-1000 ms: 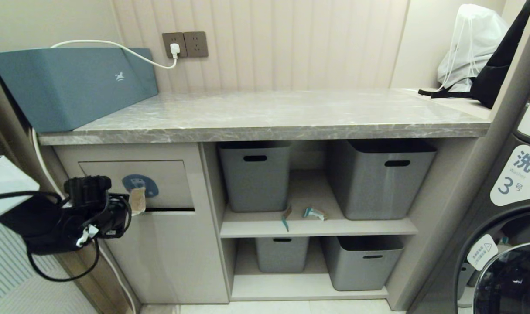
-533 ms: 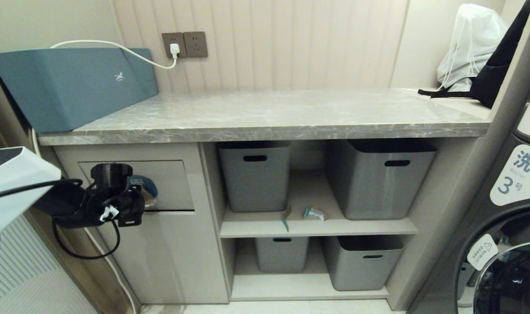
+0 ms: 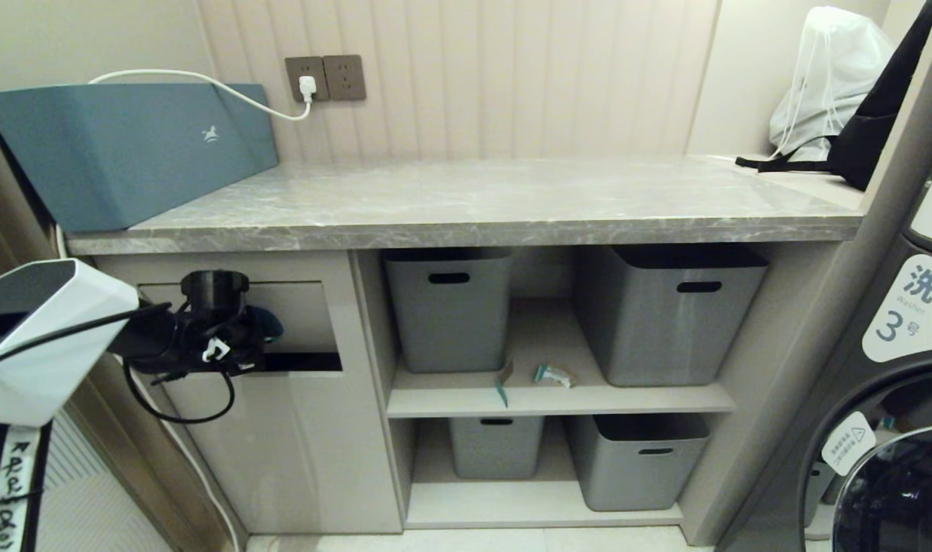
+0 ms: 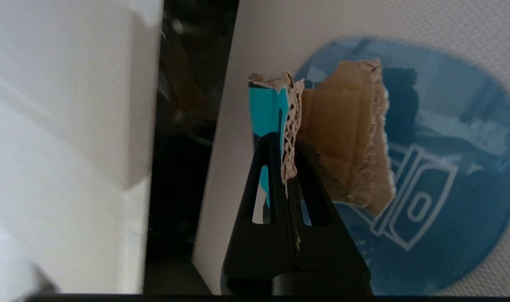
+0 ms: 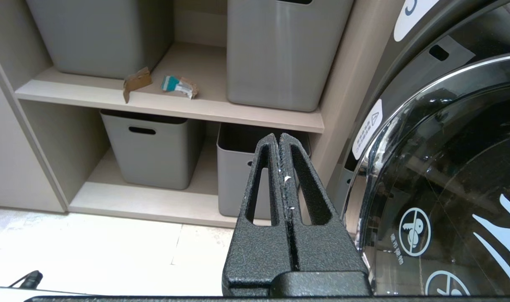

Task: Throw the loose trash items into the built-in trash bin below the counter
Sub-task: Put the garbage in the trash can

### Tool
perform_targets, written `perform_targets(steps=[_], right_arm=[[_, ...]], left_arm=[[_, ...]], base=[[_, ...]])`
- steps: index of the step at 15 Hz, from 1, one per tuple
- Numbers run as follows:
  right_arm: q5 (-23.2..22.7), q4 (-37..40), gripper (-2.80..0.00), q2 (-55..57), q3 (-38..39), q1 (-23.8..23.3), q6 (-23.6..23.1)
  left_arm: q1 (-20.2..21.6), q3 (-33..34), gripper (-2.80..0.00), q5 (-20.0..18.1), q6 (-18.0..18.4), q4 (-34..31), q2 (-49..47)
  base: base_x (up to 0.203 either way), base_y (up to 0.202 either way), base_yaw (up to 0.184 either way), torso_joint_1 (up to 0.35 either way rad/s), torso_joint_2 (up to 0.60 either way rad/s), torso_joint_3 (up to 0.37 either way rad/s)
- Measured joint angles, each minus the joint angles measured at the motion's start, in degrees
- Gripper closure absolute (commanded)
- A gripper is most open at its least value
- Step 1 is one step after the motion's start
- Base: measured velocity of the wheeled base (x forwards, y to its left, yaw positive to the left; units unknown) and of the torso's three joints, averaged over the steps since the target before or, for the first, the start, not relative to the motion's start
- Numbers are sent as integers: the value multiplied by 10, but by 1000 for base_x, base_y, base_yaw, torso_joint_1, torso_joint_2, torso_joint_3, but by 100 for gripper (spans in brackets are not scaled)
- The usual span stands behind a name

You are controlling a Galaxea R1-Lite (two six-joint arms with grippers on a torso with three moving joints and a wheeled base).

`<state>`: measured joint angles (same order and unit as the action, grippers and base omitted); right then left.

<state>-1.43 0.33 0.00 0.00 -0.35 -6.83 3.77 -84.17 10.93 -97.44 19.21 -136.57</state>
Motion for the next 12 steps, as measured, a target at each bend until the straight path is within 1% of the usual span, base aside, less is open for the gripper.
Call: perform_targets(steps=[1, 7, 8, 12], right_arm=[[0, 0, 0, 0, 0, 0, 0], [1, -1, 0, 0, 0, 0, 1], [1, -1, 0, 0, 0, 0, 1], [1, -1, 0, 0, 0, 0, 1]], left_arm=[[-2, -8, 0, 0, -13, 0, -4], [-6, -24, 0, 0, -53, 2, -22], [-6, -26, -280, 0, -54, 5, -23], [-6, -50, -280, 0, -54, 5, -33]], base=[[0, 0, 0, 0, 0, 0], [0, 0, 0, 0, 0, 0], [0, 0, 0, 0, 0, 0], [0, 0, 0, 0, 0, 0]])
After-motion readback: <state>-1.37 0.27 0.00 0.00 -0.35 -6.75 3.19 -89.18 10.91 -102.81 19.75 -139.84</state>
